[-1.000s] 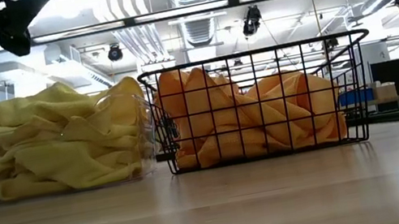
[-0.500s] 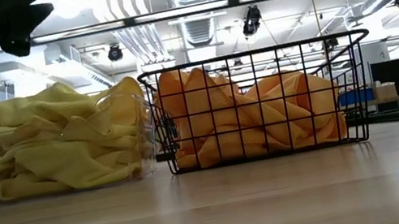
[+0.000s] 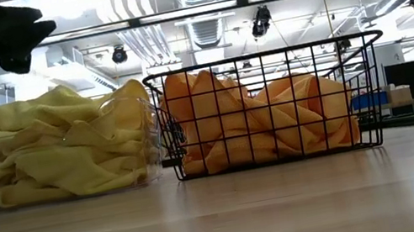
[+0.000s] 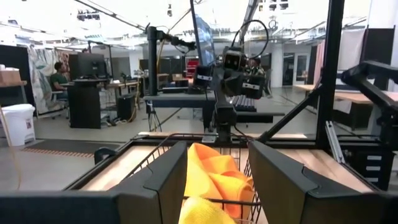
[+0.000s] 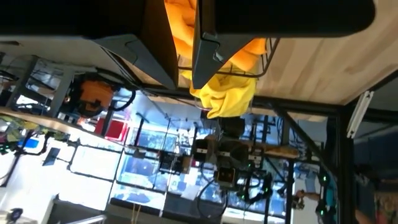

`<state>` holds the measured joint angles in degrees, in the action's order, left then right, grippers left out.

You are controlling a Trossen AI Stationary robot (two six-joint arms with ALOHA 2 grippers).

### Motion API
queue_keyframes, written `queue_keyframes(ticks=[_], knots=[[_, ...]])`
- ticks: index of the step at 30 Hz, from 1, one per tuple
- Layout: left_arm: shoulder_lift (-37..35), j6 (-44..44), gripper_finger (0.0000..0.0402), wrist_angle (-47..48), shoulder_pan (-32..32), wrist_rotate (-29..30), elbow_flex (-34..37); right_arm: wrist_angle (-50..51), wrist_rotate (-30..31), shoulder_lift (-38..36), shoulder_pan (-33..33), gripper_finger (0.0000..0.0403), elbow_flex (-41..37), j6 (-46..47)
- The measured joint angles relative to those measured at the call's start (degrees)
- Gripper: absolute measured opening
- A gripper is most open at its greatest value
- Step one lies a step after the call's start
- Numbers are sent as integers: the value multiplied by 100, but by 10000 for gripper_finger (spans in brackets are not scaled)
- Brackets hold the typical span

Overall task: Sort microfiber towel by color & place in baskets
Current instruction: Return to Home Position

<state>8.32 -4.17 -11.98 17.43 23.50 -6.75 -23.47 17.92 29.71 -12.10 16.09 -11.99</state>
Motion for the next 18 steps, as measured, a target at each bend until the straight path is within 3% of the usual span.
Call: queue_keyframes(ticks=[10, 18], knots=[[-817, 87, 157, 5, 0, -1, 567, 46, 12, -1613, 0, 43, -822, -15], [-837, 167, 157, -248, -7, 9, 600, 90, 25, -2742, 2, 43, -1471, -87]])
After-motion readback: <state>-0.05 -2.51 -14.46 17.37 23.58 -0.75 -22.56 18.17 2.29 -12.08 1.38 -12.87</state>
